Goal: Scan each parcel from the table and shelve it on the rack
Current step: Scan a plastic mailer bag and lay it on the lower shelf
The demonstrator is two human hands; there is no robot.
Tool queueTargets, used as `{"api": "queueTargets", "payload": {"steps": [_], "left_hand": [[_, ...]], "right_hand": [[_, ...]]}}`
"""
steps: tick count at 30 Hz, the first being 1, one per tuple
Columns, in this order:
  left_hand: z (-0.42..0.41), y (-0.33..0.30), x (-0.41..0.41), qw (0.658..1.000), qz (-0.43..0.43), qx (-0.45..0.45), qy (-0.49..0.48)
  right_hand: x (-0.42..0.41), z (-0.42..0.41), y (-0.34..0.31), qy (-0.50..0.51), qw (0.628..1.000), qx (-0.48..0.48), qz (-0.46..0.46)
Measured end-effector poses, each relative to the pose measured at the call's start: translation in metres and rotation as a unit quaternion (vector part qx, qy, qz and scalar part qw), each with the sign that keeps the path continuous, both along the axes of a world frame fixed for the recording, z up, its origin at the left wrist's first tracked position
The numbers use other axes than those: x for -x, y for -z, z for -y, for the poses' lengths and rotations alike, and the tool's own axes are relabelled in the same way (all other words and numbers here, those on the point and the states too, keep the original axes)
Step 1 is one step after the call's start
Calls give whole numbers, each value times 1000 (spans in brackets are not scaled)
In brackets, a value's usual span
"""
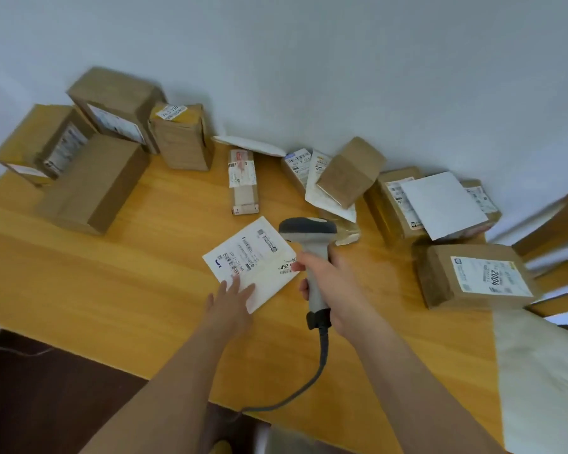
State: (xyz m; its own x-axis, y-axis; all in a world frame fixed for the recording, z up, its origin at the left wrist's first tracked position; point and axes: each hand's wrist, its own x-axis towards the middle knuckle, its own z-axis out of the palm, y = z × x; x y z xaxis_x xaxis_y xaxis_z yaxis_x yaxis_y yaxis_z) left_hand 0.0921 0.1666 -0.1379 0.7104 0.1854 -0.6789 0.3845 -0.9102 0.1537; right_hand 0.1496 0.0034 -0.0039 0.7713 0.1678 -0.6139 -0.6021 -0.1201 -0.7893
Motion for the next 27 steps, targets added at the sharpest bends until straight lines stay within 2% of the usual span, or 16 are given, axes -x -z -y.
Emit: {"api": "queueTargets", "payload": {"steps": [4, 9, 13, 15, 17, 19, 20, 22, 24, 27], "left_hand": [[15, 7, 22, 999, 13, -24, -17], [19, 7, 28, 996, 64, 22, -53], [7, 5, 43, 999, 52, 8, -5], [-5, 1, 51, 998, 35, -20, 41], [-21, -8, 55, 992, 33, -95, 74], [-37, -15, 56, 984, 42, -168, 47], [-41, -17, 57, 985, 38, -166, 12], [-41, -14, 60, 994, 16, -89, -55], [-35, -5, 68, 997, -11, -50, -62], [-33, 11, 85, 988, 21, -150, -9]], "right_hand": [[-14, -11, 7, -7, 998, -36, -53], [-12, -24, 4, -59, 993, -53, -92], [1, -29, 1, -83, 992, -41, -90], [7, -31, 0, -81, 991, -42, -93], [13, -33, 0, -78, 992, -48, -91], [19, -34, 1, -78, 992, -58, -82], [21, -35, 1, -79, 992, -62, -81], [27, -37, 2, -85, 991, -65, -82], [32, -39, 4, -89, 991, -62, -85], [38, -38, 7, -94, 990, -50, -88]]}}
